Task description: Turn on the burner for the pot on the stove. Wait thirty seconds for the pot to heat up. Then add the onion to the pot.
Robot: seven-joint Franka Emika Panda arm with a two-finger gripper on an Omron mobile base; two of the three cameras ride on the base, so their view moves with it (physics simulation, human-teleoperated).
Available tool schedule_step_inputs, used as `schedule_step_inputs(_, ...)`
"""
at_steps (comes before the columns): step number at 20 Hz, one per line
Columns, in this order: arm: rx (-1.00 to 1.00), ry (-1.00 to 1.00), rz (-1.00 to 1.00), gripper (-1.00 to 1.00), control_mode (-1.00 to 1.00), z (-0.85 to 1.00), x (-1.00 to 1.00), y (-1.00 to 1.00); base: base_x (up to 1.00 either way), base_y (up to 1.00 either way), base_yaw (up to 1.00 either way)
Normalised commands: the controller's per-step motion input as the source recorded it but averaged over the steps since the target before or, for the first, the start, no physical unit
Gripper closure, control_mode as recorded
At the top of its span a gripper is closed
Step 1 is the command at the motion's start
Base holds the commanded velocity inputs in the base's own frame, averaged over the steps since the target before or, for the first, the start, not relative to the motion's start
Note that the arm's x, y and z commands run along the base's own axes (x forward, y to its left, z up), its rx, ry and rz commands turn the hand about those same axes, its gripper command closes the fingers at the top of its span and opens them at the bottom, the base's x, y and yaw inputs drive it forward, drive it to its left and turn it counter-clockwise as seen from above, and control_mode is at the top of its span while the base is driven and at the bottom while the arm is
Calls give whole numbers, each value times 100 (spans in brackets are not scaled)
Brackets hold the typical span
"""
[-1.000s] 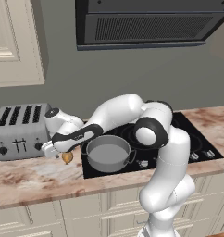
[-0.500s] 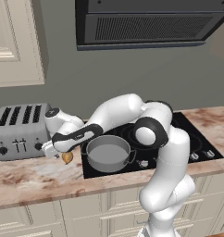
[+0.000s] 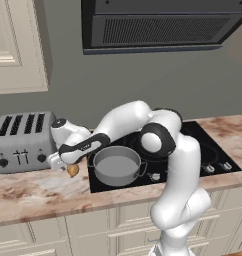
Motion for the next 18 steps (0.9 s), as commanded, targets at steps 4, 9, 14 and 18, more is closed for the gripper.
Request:
schedule_step_inputs(4, -5, 0, 0, -100, -100, -28, 0, 0, 0, 0, 0)
schedule_step_inputs(9, -7, 0, 0, -100, -100, -27, 0, 1, 0, 0, 0)
schedule_step_inputs(14, -2, 0, 0, 100, -100, -7, 0, 3, 0, 0, 0)
schedule_step_inputs(18, 12, -1, 4, 100, -100, 58, -5, 0, 0, 0, 0)
